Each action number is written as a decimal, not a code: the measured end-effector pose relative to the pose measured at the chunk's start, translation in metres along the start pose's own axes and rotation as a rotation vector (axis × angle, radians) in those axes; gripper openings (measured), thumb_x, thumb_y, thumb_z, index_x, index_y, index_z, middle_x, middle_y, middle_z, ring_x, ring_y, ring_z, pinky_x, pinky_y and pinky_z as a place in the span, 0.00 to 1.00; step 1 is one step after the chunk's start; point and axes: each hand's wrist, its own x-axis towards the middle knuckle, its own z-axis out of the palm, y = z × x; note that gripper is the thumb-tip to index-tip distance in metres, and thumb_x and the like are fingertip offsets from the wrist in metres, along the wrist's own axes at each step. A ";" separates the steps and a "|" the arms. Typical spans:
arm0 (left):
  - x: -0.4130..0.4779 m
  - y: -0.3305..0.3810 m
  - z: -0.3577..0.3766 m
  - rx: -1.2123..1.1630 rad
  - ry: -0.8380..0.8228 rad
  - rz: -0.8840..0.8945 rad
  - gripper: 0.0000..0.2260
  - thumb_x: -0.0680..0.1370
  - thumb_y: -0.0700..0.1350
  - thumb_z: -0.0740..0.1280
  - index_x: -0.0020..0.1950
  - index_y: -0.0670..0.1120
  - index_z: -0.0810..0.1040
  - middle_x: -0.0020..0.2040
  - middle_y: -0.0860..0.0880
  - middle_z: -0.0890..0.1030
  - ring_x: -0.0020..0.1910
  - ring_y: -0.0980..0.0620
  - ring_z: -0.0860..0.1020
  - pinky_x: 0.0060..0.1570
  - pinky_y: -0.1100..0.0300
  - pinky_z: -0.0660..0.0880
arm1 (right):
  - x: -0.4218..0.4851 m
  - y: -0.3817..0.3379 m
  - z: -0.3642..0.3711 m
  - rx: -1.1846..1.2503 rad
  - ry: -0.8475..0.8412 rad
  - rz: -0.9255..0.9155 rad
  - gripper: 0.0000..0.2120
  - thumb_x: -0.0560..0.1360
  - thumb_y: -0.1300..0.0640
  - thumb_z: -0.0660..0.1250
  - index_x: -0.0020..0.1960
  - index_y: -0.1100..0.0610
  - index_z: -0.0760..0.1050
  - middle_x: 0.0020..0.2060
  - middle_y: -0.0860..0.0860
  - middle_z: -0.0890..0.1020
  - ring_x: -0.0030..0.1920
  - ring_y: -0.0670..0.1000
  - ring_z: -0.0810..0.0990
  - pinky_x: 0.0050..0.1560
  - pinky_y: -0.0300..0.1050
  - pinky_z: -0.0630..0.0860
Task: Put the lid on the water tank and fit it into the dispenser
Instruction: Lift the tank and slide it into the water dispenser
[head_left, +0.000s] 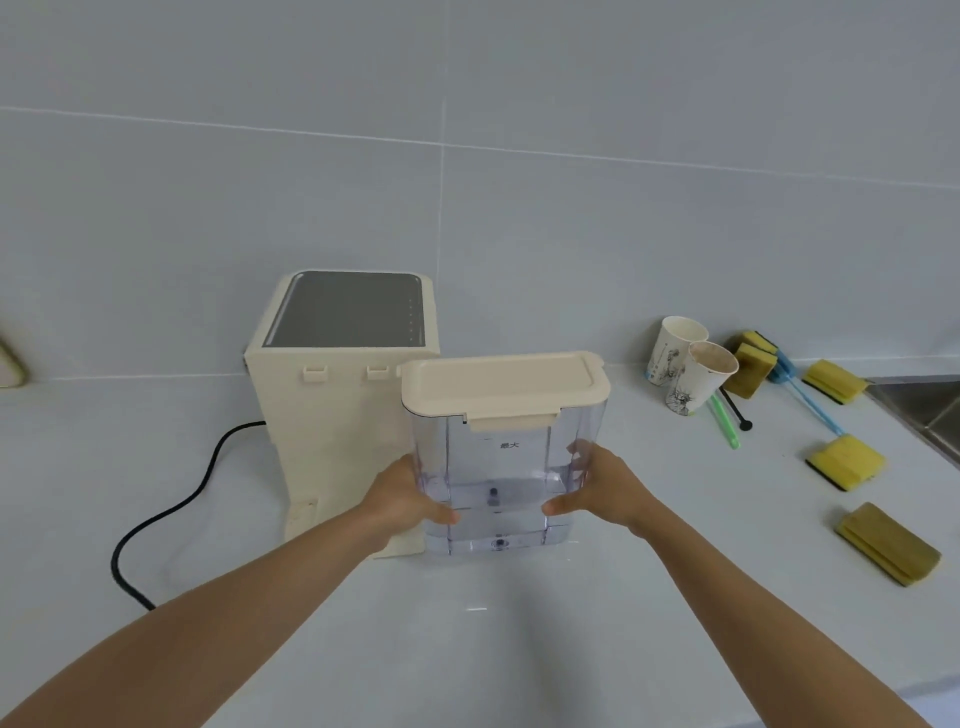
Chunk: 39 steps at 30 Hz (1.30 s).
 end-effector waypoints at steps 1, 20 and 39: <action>-0.005 -0.003 -0.006 -0.020 0.011 -0.013 0.29 0.64 0.33 0.77 0.63 0.37 0.73 0.56 0.47 0.79 0.59 0.48 0.75 0.62 0.56 0.72 | 0.000 -0.007 0.003 -0.010 -0.013 -0.014 0.30 0.61 0.57 0.78 0.56 0.54 0.65 0.44 0.43 0.70 0.49 0.50 0.71 0.46 0.38 0.66; -0.070 0.001 -0.140 -0.062 0.251 -0.058 0.34 0.63 0.28 0.74 0.66 0.28 0.65 0.66 0.36 0.72 0.66 0.39 0.70 0.64 0.51 0.69 | 0.010 -0.131 0.068 0.150 -0.089 -0.202 0.30 0.59 0.60 0.78 0.57 0.50 0.70 0.44 0.42 0.77 0.51 0.48 0.75 0.42 0.37 0.70; -0.054 0.020 -0.157 -0.067 0.220 -0.089 0.30 0.65 0.29 0.74 0.65 0.38 0.71 0.64 0.41 0.75 0.63 0.43 0.73 0.52 0.58 0.71 | 0.031 -0.146 0.072 0.214 0.003 -0.146 0.32 0.62 0.61 0.77 0.62 0.56 0.69 0.40 0.43 0.74 0.45 0.48 0.74 0.46 0.42 0.71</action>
